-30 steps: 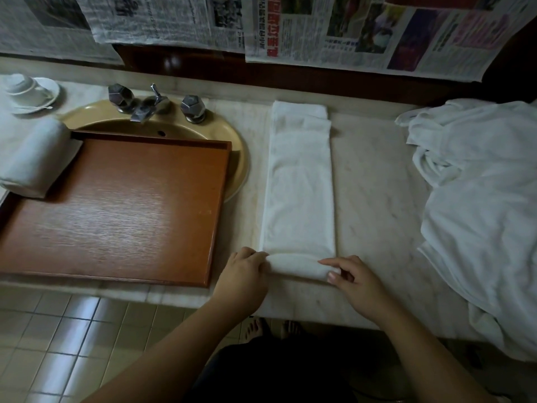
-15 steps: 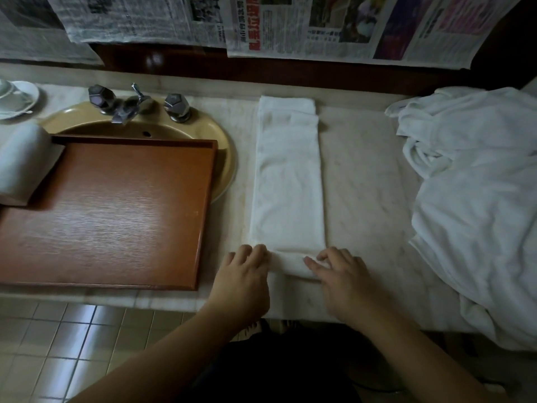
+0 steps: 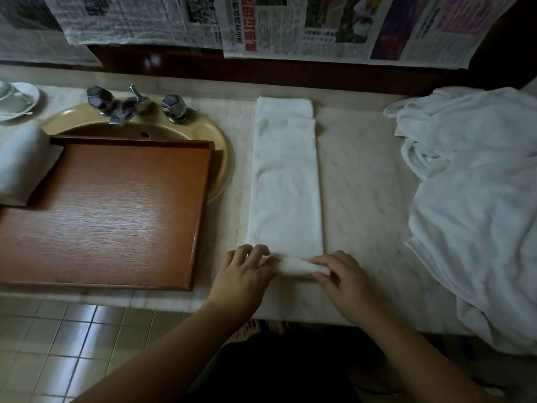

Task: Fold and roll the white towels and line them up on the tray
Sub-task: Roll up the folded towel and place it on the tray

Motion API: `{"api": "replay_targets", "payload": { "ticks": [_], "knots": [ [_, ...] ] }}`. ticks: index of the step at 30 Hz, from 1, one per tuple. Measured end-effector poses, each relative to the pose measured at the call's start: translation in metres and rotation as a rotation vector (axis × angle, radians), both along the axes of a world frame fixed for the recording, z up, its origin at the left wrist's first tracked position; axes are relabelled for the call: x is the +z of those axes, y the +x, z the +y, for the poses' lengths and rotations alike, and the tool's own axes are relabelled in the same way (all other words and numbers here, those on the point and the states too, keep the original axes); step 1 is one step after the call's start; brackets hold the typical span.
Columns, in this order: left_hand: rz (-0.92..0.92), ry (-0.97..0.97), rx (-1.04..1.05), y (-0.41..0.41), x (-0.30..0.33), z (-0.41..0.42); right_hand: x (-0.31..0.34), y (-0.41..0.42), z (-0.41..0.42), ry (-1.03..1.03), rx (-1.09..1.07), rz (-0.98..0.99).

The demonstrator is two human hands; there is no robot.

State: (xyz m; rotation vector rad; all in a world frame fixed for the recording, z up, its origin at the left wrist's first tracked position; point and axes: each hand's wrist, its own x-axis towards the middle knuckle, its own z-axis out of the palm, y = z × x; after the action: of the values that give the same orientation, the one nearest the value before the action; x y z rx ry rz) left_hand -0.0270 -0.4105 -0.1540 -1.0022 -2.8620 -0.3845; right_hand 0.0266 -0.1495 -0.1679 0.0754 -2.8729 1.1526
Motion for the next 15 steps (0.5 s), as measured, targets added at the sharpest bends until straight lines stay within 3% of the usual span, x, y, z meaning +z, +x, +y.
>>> {"api": "replay_targets", "payload": {
  "ticks": [6, 10, 11, 13, 15],
  "knots": [
    [-0.331, 0.09, 0.234, -0.008, 0.01, 0.007, 0.0, -0.007, -0.001, -0.139, -0.14, -0.23],
    [-0.657, 0.472, 0.492, -0.017, 0.005, 0.006, -0.009, -0.021, -0.008, -0.064, -0.195, -0.233],
    [-0.63, 0.489, 0.501, -0.018, 0.003, 0.006, -0.009, -0.024, -0.009, -0.079, -0.225, -0.22],
    [-0.365, 0.328, 0.433, -0.017, -0.001, 0.008, -0.006, -0.025, -0.009, -0.064, -0.244, -0.13],
    [-0.114, 0.232, 0.33, -0.012, -0.006, 0.009, -0.004, -0.02, -0.009, 0.071, -0.139, 0.1]
  ]
}}
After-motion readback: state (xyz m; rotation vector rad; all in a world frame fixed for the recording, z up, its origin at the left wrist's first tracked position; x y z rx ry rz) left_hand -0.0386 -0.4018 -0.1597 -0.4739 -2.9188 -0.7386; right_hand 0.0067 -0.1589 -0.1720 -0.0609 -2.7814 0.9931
